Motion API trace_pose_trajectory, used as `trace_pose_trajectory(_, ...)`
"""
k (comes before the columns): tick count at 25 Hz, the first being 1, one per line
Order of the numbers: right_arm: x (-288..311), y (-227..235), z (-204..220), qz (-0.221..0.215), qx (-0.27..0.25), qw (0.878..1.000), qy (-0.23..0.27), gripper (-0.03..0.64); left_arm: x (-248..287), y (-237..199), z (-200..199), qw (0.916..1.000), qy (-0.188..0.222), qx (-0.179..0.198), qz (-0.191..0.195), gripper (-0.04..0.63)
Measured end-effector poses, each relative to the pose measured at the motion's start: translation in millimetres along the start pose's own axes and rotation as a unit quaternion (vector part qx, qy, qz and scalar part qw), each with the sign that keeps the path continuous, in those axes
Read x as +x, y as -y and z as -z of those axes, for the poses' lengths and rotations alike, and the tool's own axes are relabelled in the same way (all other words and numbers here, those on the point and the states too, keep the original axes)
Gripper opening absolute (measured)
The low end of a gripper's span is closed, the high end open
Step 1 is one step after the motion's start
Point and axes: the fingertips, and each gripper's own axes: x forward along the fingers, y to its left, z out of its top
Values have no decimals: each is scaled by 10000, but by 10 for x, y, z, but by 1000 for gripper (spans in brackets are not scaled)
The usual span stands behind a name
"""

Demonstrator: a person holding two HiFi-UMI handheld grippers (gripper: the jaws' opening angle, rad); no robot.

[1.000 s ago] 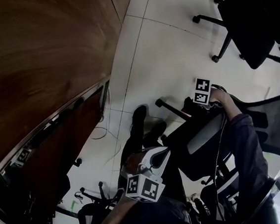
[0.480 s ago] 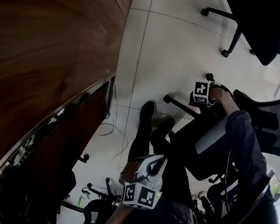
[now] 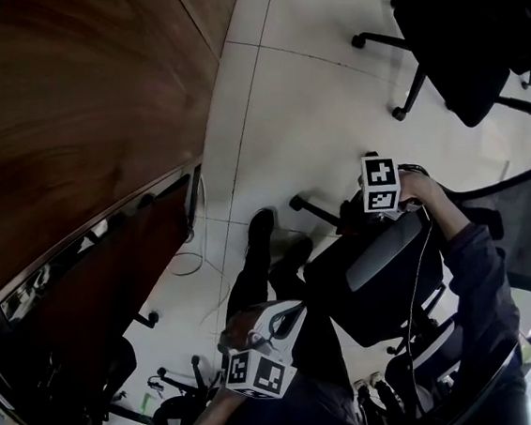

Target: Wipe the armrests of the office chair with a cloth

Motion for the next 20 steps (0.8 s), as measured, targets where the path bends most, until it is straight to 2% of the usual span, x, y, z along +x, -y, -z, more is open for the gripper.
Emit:
trace_pose_trajectory(3, -16, -56, 58, -270, 69, 9993, -230, 43, 13, -11, -4, 10000, 39, -1, -19, 15)
trace_pose_trajectory(7, 193, 275, 109, -237, 404, 9980, -432, 43, -18, -18, 77, 10000, -19, -68, -49, 15)
trace_pose_trajectory(10, 384, 715, 109, 160, 738, 9965, -370, 43, -37, -14, 176, 9998, -108, -175, -24, 15)
trace_pose_trajectory(13, 520, 1136, 194, 654, 951, 9913, -628, 43, -14, -36, 285, 9995, -197, -233, -34, 15)
trace_pose_trajectory(17, 676, 1405, 308, 1064, 945, 9850, -973, 43, -8, -50, 363, 9992, -292, -279, -2, 15)
trace_pose_trajectory(20, 705, 1561, 339, 1598, 777, 9780, -1098, 43, -29, -59, 363, 9991, -305, -285, 22, 15)
